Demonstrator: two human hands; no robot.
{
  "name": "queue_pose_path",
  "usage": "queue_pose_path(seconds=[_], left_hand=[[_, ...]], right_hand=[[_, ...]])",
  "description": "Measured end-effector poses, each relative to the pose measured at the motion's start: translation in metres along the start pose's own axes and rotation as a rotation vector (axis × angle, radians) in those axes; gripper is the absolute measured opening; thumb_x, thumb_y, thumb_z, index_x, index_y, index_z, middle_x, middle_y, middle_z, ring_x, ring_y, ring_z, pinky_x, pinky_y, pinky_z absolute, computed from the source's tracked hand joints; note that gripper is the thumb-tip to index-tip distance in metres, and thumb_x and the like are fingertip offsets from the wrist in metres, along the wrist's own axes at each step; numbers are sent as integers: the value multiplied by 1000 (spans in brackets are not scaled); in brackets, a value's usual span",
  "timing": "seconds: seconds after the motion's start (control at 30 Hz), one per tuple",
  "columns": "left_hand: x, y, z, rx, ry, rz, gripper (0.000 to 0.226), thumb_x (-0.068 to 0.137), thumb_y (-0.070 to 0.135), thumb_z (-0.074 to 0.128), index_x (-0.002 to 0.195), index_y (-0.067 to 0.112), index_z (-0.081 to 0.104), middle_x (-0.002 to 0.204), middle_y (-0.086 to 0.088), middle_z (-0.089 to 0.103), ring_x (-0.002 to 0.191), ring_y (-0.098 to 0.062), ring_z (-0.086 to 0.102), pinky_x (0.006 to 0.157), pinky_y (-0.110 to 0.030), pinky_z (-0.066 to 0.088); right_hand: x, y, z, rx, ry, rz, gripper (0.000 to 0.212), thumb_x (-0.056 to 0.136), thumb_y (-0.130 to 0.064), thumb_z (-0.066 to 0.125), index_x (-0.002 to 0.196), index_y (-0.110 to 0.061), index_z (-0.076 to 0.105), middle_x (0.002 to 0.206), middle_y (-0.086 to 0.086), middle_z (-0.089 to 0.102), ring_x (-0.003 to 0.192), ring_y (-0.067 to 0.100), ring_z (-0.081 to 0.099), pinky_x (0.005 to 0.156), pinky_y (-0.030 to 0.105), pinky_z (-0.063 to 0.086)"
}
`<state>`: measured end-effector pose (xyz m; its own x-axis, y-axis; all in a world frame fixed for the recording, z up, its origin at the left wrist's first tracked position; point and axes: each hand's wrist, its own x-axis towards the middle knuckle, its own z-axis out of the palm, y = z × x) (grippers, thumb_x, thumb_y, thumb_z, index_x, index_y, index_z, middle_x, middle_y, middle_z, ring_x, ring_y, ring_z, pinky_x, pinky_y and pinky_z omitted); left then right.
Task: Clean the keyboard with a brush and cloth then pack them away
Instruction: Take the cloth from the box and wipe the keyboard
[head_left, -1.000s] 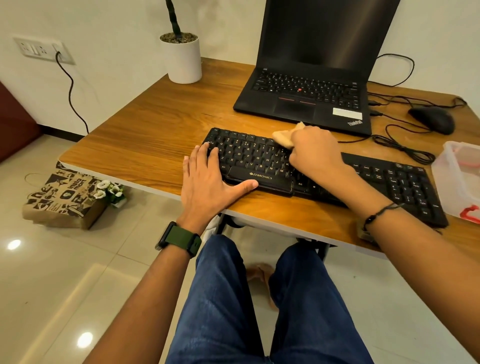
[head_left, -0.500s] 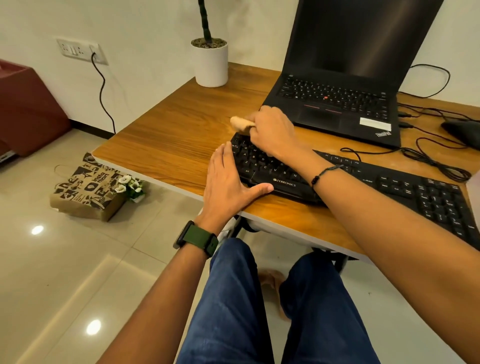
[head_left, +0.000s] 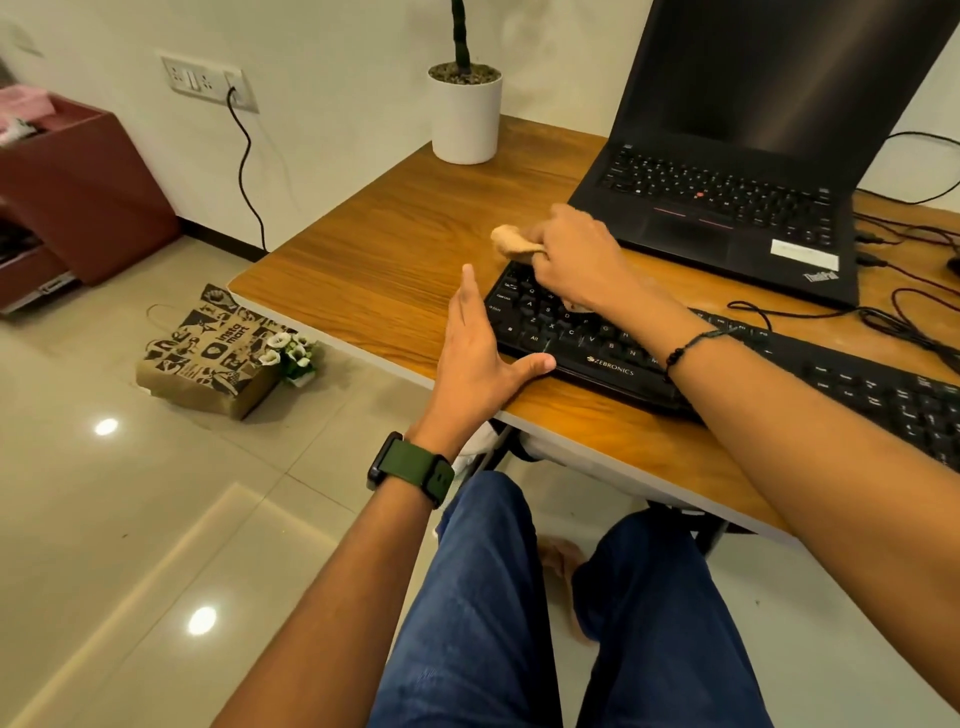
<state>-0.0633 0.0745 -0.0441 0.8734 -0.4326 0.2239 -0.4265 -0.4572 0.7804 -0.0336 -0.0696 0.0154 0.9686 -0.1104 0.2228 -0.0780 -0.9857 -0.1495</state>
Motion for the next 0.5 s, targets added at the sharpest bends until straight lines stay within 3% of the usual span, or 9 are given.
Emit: queue_pose_path(seconds=[0.1,0.17,0.23,0.3,0.37,0.43,0.5], left_hand=[[1,-2,0,-16,8,-25,119,68,36,78,146,6,-7,151,-13,15,140,-21,16,107,-22,18],[1,-2,0,-18,15,-29,119,68,35,78,146,6,-7,152,-12,15,139,-21,17,105,-19,17],[1,-2,0,-17,16,-30,117,69,34,78,146,5,-6,151,-11,15,139,-20,17,104,-16,16],[0,-1,0,-13,19,-33,118,69,33,78,146,5,-6,151,-12,16,139,-21,17,107,-20,18],[0,0,-1,-13,18,-36,118,68,33,79,146,6,-6,151,-12,16,139,-22,17,109,-25,20],[0,1,-1,-19,17,-43,118,68,34,79,146,7,-6,151,-13,15,140,-22,17,110,-28,21],[0,1,-1,-17,12,-53,118,68,35,79,146,7,-6,152,-12,15,140,-22,17,110,-27,20]], right_hand=[[-8,-9,8,-67,-89,-115,32,84,-8,46,107,-12,67,90,8,49,78,25,51,61,30,37],[-14,-14,3,27,-164,-192,27,81,-5,47,95,-10,69,84,6,51,75,22,52,57,30,37],[-20,-16,-9,110,-301,-271,23,80,-3,48,85,-6,70,81,6,55,73,18,50,58,24,37],[-22,-14,-22,176,-344,-274,20,81,-5,50,81,-6,70,79,1,57,74,21,51,64,30,41],[-16,-9,-29,225,-218,-156,23,84,-9,52,97,-12,71,85,0,57,84,23,54,72,34,44],[-8,-4,-25,125,-90,-78,33,87,-12,50,115,-18,65,93,1,49,94,25,52,77,33,40],[-7,-4,-14,17,-118,-88,37,88,-11,49,122,-21,60,107,8,51,100,27,52,81,35,41]])
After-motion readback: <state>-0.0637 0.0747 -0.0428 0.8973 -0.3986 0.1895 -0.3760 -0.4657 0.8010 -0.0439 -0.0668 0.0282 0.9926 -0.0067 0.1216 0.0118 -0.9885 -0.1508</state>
